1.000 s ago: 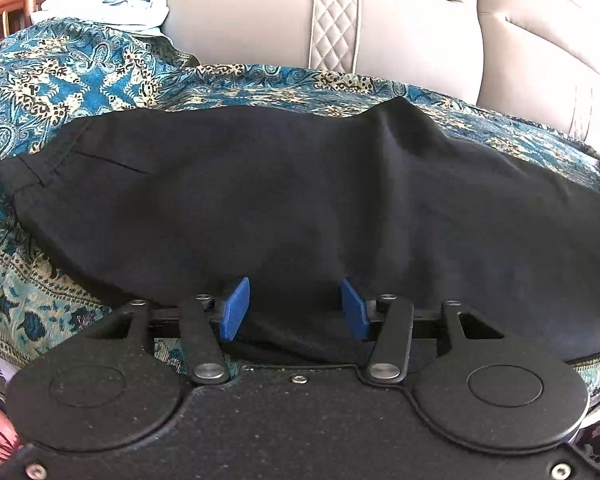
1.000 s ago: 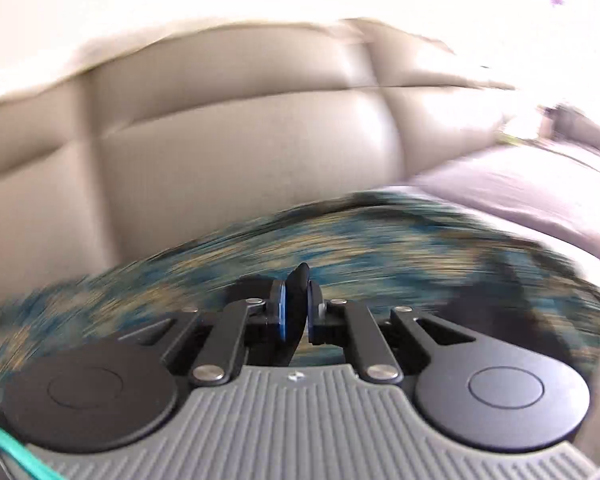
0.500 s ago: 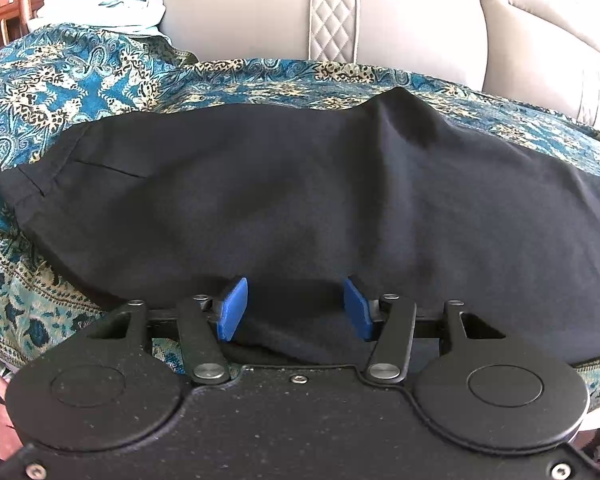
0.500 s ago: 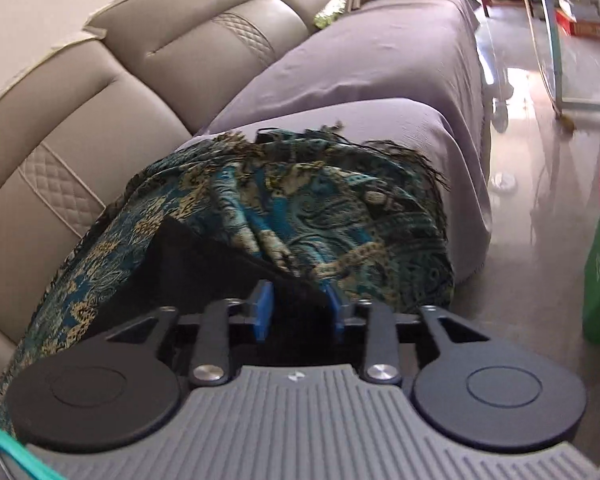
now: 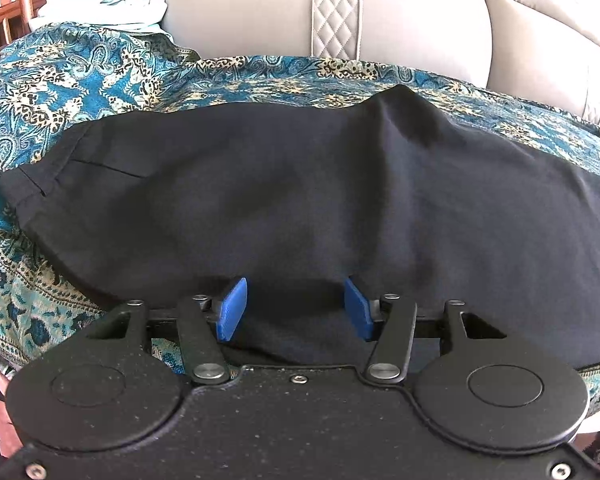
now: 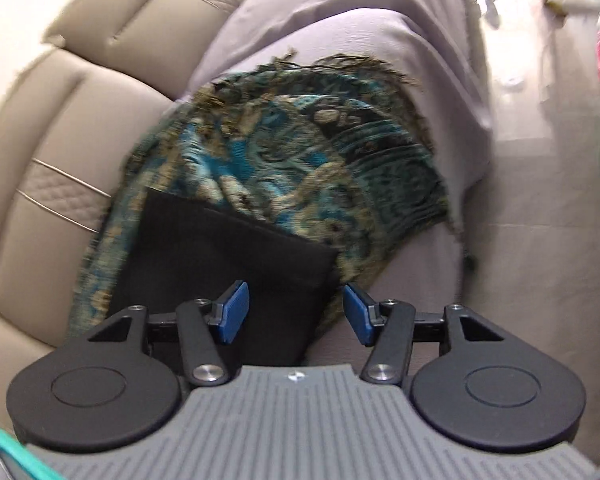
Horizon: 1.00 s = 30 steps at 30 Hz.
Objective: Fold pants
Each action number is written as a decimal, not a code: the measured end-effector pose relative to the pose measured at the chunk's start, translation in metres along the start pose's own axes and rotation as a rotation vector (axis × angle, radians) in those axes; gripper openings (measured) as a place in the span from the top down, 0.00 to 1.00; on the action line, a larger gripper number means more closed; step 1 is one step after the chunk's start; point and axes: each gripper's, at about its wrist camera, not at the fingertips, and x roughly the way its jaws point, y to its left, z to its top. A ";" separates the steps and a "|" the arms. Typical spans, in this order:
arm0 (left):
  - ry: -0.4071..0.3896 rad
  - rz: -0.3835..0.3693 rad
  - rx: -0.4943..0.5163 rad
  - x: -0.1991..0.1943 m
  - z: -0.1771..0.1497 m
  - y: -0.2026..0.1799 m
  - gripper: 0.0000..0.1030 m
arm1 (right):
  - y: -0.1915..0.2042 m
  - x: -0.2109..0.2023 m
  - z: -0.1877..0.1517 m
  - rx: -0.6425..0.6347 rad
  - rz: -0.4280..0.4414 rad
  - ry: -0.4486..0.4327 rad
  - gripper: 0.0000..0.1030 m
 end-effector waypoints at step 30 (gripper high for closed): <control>-0.003 0.004 -0.002 -0.002 0.000 -0.001 0.50 | 0.083 -0.023 -0.062 -0.581 -0.175 -0.279 0.71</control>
